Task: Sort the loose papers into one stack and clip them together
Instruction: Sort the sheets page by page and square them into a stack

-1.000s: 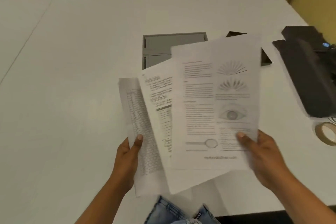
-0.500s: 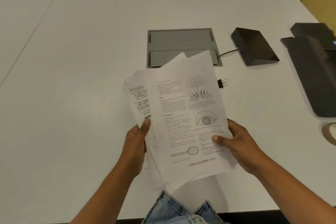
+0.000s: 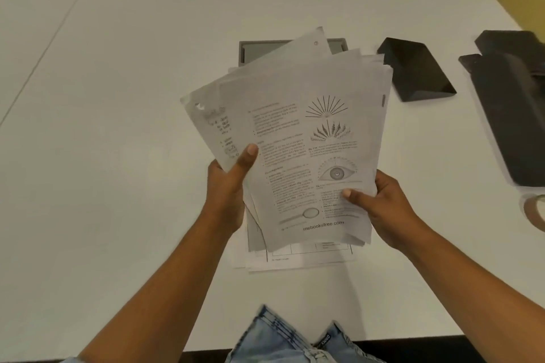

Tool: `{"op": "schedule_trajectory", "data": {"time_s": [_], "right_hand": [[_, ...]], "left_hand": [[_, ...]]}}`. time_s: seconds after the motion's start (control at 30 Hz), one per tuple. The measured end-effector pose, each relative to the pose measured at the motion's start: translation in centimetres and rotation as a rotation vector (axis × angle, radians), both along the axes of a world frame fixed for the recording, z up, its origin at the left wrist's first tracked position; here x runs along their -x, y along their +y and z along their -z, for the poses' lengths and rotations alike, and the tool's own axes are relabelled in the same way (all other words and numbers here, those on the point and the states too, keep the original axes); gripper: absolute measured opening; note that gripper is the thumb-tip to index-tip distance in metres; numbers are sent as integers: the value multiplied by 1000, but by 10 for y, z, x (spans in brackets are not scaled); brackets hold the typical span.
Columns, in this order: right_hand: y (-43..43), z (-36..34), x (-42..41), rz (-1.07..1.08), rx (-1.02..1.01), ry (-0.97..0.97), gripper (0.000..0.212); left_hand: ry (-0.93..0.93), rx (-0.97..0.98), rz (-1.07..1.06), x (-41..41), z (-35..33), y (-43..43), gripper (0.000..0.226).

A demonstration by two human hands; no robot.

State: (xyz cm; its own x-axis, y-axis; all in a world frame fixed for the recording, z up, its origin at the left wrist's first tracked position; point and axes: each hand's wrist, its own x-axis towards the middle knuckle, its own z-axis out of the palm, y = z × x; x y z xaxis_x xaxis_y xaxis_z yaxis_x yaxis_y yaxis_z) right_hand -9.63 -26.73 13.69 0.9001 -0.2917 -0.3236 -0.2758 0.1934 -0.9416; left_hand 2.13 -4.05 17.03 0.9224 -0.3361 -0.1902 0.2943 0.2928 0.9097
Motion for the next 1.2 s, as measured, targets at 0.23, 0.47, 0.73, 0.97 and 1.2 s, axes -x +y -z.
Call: {"op": "schedule_trajectory", "data": {"time_s": [0.23,0.47,0.73,0.97,1.2], "right_hand": [[-1,7,8,-170,103,-8,40],[-1,-12,0,-71,179,-35,27],[6,-13,-13,26,281,-133,44],[16,0,-8,-2,310,-106,45],[16,-1,-3,-17,304,-123,41]], "left_hand": [[-81,-157,40,-13,-4,-3,42],[-201,-153,2,-4,-6,-10,31],[-278,-320,56,9,15,-10,30],[-229,-366,61,16,26,-5,28],[-237,-344,72,18,35,0,30]]}}
